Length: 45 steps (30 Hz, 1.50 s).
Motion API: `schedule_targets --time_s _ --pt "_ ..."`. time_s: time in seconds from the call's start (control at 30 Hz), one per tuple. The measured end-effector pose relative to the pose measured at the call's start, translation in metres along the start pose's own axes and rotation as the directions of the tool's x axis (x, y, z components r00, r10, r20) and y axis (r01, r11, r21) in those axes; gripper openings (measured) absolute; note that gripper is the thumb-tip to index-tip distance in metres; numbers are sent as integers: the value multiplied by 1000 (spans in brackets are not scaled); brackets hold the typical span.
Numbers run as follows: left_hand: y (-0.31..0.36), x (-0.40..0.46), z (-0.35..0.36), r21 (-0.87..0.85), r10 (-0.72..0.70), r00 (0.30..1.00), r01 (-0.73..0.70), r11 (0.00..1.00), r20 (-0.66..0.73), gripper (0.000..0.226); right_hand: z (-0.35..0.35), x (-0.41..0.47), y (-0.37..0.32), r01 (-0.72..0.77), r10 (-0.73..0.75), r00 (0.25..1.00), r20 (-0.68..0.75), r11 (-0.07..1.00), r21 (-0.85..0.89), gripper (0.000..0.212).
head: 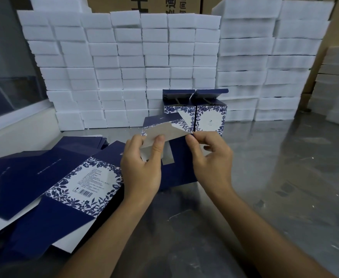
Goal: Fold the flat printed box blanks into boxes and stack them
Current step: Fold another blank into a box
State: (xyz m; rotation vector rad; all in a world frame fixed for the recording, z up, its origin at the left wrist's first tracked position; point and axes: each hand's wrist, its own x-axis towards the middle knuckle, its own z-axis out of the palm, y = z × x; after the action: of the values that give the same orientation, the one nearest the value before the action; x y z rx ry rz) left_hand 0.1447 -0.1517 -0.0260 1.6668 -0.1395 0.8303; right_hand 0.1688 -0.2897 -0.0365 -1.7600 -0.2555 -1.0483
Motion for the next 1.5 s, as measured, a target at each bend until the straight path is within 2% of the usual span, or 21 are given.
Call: schedule_targets --time_s 0.1,0.23,0.3,0.4,0.53,0.67,0.8,0.97,1.07,1.17,1.27,1.33,1.43,1.5 --pt "-2 1 0 1 7 1000 -7 1000 -12 33 -1 2 0 51 -51 999 -3 997 -53 6" --pt "-5 4 -1 -23 -13 999 12 1000 -46 35 -1 0 -1 67 -67 998 -2 997 -28 7" --pt "-6 8 -3 -73 -78 993 72 995 -83 37 1 -3 -4 82 -82 996 27 997 -6 20" --pt "-8 15 -6 -198 -197 973 170 965 -124 26 3 -8 -7 109 -105 992 68 993 -54 31" --pt "-8 18 -7 -310 -315 944 272 911 -96 25 3 -9 -7 62 -55 992 110 996 -58 49" --pt "-5 18 -6 -293 -284 955 250 923 -81 25 -1 -4 0 81 -77 991 108 996 -31 43" --pt "-3 18 -7 -317 -313 946 273 908 -82 26 1 -5 2 134 -130 987 97 991 -32 40" --pt "-5 21 -11 -395 -401 911 335 855 -95 36 0 -6 0 97 -95 981 172 995 -3 46" --pt "-8 24 -13 -485 -469 880 378 789 -76 33 -2 -4 2 82 -88 975 204 996 36 47" --pt "-9 25 -14 -507 -492 868 393 767 -71 31 -2 -2 2 104 -113 967 227 993 51 44" --pt "-9 25 -13 -494 -464 881 367 788 -86 34 0 -1 2 124 -135 966 219 990 65 41" --pt "-9 24 -13 -435 -411 905 327 839 -111 35 -1 -1 5 129 -137 969 204 990 54 40" --pt "-7 20 -12 -290 -238 963 194 937 -127 28 -2 -2 7 120 -124 965 231 992 29 43" --pt "-5 16 -10 -162 -90 991 73 984 -98 34 -1 -2 4 33 -58 958 282 995 90 47"
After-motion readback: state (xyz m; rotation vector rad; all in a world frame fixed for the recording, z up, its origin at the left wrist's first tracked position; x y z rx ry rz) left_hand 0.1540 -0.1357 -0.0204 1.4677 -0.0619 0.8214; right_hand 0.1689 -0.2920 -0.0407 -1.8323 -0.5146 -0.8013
